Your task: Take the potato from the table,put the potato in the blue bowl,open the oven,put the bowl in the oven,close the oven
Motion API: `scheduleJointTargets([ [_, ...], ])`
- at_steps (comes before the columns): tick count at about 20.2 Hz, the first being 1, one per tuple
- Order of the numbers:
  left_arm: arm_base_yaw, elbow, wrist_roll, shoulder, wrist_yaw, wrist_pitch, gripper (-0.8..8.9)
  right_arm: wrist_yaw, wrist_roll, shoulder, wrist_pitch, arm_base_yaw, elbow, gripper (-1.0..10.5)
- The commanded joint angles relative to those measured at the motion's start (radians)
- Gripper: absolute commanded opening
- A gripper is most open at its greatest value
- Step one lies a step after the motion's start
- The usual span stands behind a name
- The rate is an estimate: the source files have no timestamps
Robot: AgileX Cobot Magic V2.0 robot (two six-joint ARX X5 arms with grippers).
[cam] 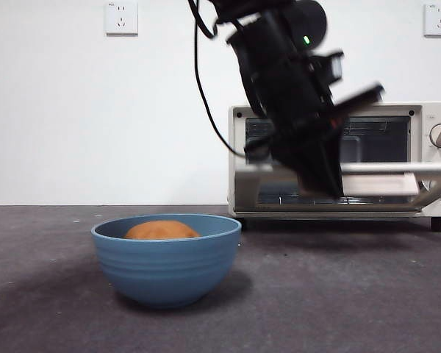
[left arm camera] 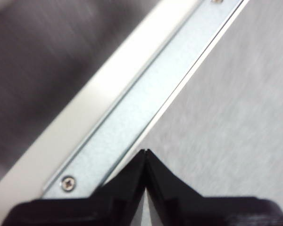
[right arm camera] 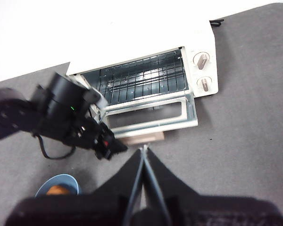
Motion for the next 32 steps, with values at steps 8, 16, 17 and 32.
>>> scheduleJointTargets([
  [8,0.008,-0.015,-0.011,0.029,-0.029,0.026,-0.06,0.008,-0.016,-0.002,-0.018,-0.002,0.003,0.0],
  [16,-0.008,-0.015,0.042,-0.019,0.038,-0.067,-0.06,0.034,-0.016,0.005,-0.018,-0.002,0.003,0.0],
  [17,-0.01,-0.015,0.046,-0.035,0.038,-0.074,-0.06,0.034,-0.016,0.007,-0.018,-0.002,0.003,0.0],
  [32,0.005,-0.015,0.162,-0.49,0.026,-0.298,-0.06,-0.185,-0.042,0.106,-0.005,0.029,0.002,0.0],
])
